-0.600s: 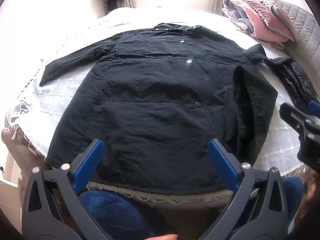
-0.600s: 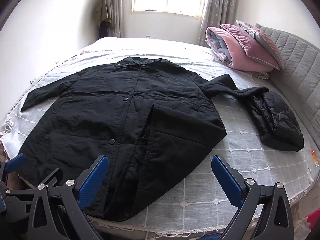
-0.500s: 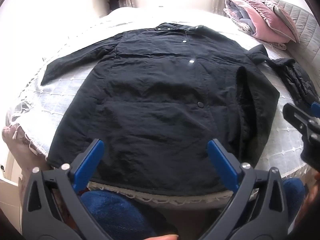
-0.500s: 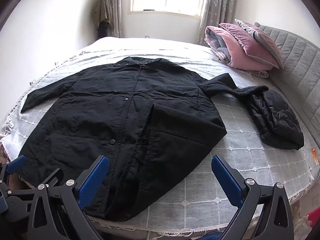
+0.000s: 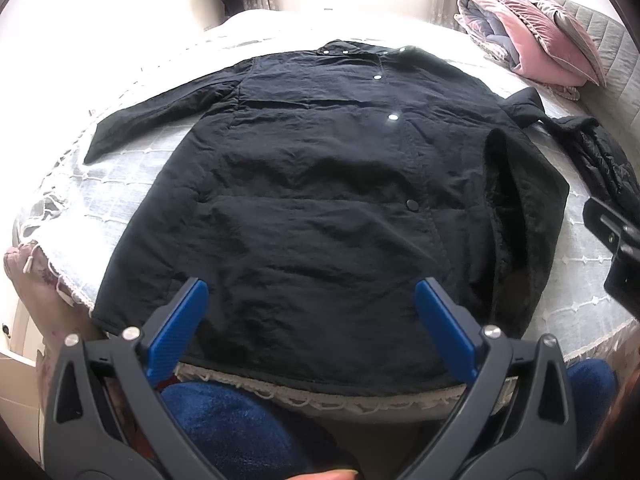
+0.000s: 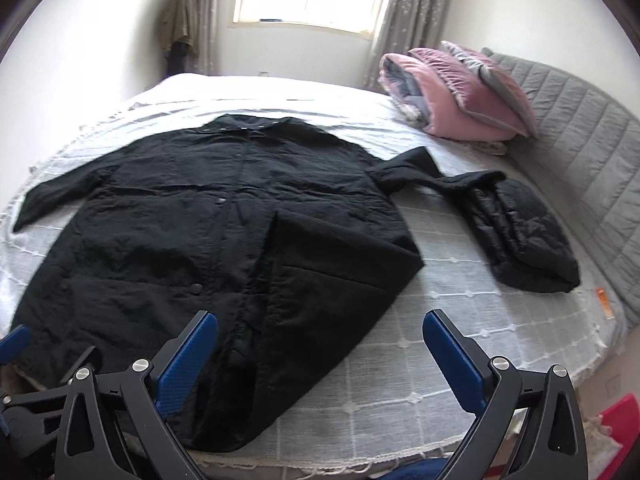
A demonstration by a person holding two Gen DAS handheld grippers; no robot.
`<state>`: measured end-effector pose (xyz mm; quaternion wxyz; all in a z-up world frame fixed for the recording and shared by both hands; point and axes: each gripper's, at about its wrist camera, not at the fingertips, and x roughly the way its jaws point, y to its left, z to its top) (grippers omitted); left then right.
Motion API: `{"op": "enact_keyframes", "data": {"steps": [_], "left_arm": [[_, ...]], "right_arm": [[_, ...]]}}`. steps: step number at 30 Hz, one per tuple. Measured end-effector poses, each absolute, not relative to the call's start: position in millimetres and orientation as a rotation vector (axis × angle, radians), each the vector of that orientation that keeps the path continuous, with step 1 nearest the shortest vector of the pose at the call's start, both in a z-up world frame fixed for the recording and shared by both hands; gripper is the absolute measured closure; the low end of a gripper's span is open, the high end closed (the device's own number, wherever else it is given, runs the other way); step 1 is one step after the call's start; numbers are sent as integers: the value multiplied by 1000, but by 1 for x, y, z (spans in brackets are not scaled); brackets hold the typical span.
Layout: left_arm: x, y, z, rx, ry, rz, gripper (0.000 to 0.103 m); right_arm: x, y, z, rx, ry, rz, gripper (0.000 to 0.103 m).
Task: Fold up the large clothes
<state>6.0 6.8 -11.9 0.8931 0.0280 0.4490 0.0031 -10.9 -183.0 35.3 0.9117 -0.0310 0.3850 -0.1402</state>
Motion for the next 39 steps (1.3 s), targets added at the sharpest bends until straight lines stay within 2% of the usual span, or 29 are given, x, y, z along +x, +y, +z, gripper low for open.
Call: {"op": "enact_keyframes", "data": {"steps": [25,34,39], "left_arm": [[19,16,-30,1,973,1,0],[26,29,-45,-8,1001,25,0],[27,34,-48,-7,995,31,0]], "right_arm": [[5,-181,22,-95,838,-321,0],[41,-190,5,-57,870,-269,0],[91,-179,-19,-140,931,-248,1]]}}
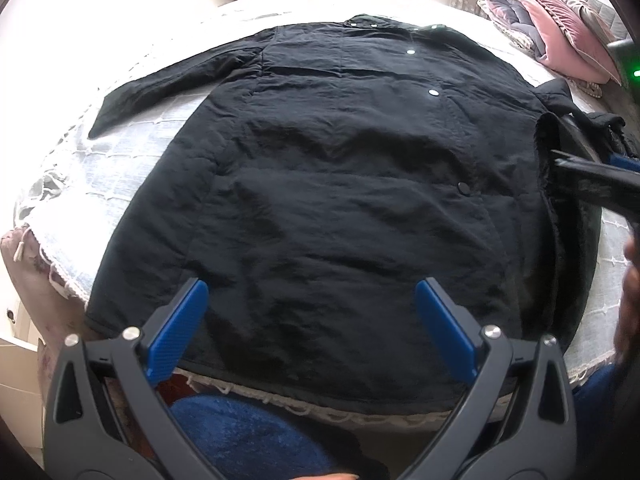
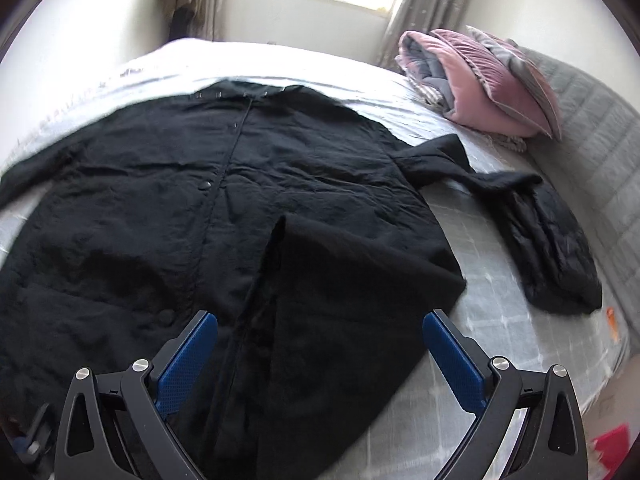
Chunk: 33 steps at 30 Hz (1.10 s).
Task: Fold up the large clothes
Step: 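Move the right gripper to the coat sleeve cuff and close on it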
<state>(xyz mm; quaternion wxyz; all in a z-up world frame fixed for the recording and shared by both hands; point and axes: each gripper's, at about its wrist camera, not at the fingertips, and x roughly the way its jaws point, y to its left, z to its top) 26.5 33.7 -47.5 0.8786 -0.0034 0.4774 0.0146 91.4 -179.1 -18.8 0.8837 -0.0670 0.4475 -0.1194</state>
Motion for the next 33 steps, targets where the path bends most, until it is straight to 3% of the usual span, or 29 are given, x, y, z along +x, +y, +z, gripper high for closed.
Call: {"op": "enact_keyframes", "data": {"steps": [2,4,8,16,19,26,29,33], "left_arm": [[27,37,-50,-10,1005,37,0],[30,42,-53,-34,1000,29,0],[33,53,-58,-44,1030,36,0],[40,76,-61,-74,1046,72,0],[41,77,-57,-58,1031,83,0],[40,82,-57,-52,1027,103,0],[35,93,-53,-31,1011,135,0],[41,102,-55,-62,1033,131,0]], "right_arm": [[107,-172,-33,-278,928,-291,2],[109,-174,-44,-394,928,-371,9],[85,-232,-50,-217,1024,-433,18],[-20,-329,-29,-70,1057,-693,18],[-51,-363,-16,165,1068,-636,18],[-25,-339,-23,225,1036,-373,17],[-19,-340,-34,407,1096,-280,18],[-49,-343,12,365,891,-282,17]]}}
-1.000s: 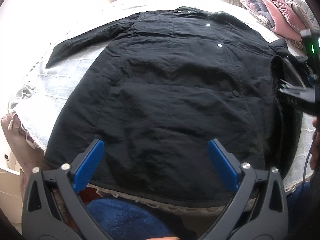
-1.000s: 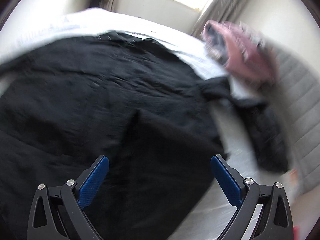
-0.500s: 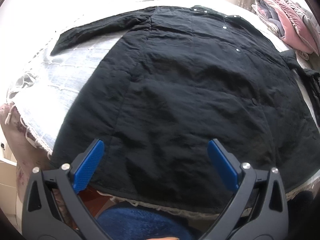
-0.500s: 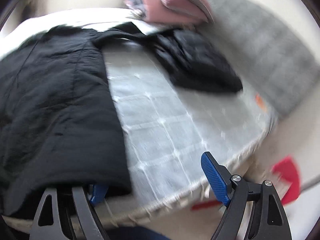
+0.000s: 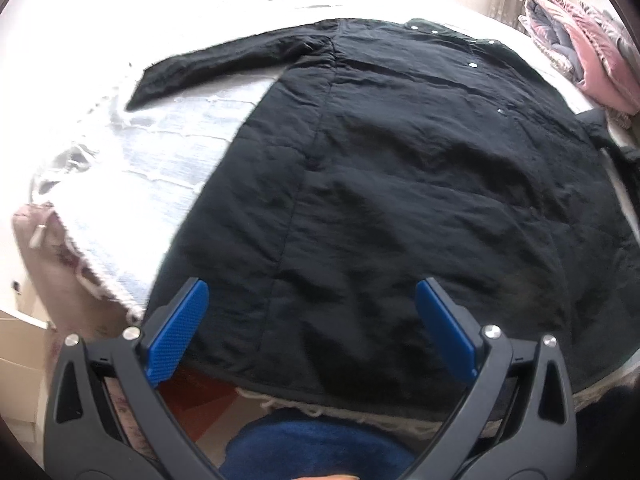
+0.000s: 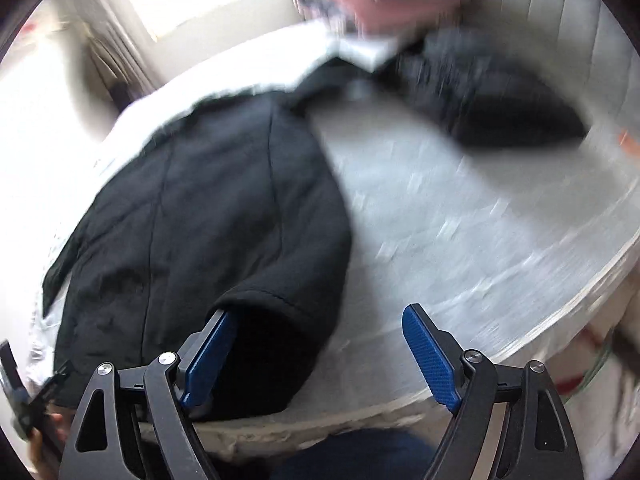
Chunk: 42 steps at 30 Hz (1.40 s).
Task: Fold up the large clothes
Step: 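Move the right gripper to the coat sleeve cuff and close on it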
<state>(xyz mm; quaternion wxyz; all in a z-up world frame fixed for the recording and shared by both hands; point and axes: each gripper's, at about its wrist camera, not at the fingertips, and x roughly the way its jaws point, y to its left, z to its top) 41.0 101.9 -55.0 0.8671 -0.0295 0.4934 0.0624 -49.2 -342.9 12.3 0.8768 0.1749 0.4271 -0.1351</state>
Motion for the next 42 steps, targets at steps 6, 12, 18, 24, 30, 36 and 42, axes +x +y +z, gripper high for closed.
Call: {"op": "enact_keyframes", "data": {"steps": [6,12,18,24,30,36,42], "left_arm": [[48,66,-38,-5,984,51,0],[61,71,-62,-16,1108,27,0],[77,69,-54,-83,1097,44,0],[116,42,3,-95,951,32,0],[154,12,23,-130,922,17,0],[187,-33,30,-60,904,-21,0],[220,-38,15,-95,921,-6,0]], "right_arm": [[-35,-334,22,364,827,-187,16],[26,-334,-86,380,1286,-192,17],[41,-365,-59,472,1158,-211,17],[78,-374,-8,407,935,-223,17],[118,-401,6,461,756,-248,9],[162,-421,-12,506,768,-185,9],[194,-468,-19,646,720,-235,9]]}}
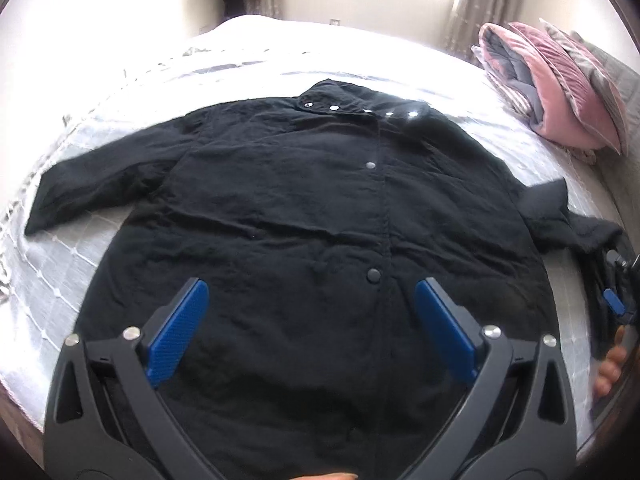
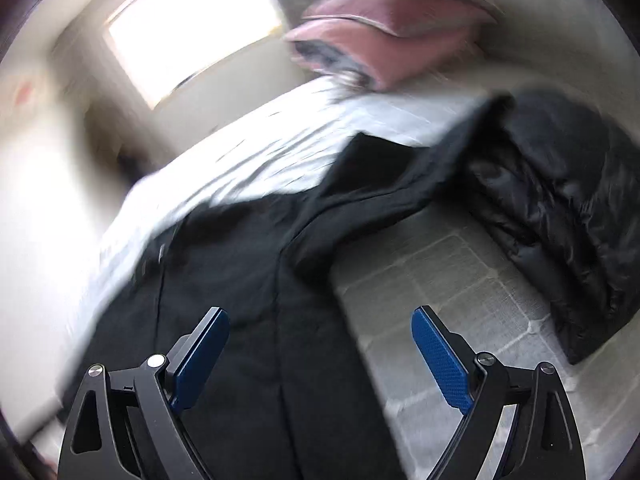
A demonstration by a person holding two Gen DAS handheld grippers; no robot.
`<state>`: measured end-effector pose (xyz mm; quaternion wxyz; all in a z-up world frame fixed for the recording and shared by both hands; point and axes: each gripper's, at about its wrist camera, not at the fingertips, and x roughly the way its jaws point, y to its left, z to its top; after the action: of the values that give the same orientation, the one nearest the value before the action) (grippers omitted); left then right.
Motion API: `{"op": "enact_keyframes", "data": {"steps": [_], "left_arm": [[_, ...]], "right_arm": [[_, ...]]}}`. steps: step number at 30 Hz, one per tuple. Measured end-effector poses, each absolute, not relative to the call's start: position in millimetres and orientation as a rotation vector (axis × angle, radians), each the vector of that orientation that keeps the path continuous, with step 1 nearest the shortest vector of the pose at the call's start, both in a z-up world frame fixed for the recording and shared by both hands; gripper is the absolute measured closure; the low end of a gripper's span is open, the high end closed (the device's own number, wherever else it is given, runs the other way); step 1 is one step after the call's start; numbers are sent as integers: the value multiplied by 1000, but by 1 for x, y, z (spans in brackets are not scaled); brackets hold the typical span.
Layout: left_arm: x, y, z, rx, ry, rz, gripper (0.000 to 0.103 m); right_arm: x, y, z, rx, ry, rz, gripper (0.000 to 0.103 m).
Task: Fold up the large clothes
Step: 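Move the right gripper to the coat sleeve cuff and close on it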
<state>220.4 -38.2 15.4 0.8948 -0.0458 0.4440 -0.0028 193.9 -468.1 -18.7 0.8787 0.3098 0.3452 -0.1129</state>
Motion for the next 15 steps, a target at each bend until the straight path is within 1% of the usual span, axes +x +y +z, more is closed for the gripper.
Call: {"op": "enact_keyframes", "data": {"steps": [2,6,11,12,13,14,15], "left_arm": [[219,-32,-1,-136,903,-6,0],[224,-30,-31,-133,962,-16,0],[230,-29,-43,-91,973,13,0],[231,-28,-45,-85,979,14,0],[232,-27,-47,-85,986,15,0],[232,-25,-47,-92,990,12,0],[233,-24,-48,-103,996,7,0]], "right_arm": [[208,-499,-28,752,721,-252,9],[249,-560,-47,800,785,-423,9],[281,-604,-72,874,770,-537,10],[285,-608,-75,881,770,-563,19],[289,-609,-76,873,766,-600,31],[294,-609,-72,837,760,-639,79],[298,-608,-67,804,767,-652,92]]}}
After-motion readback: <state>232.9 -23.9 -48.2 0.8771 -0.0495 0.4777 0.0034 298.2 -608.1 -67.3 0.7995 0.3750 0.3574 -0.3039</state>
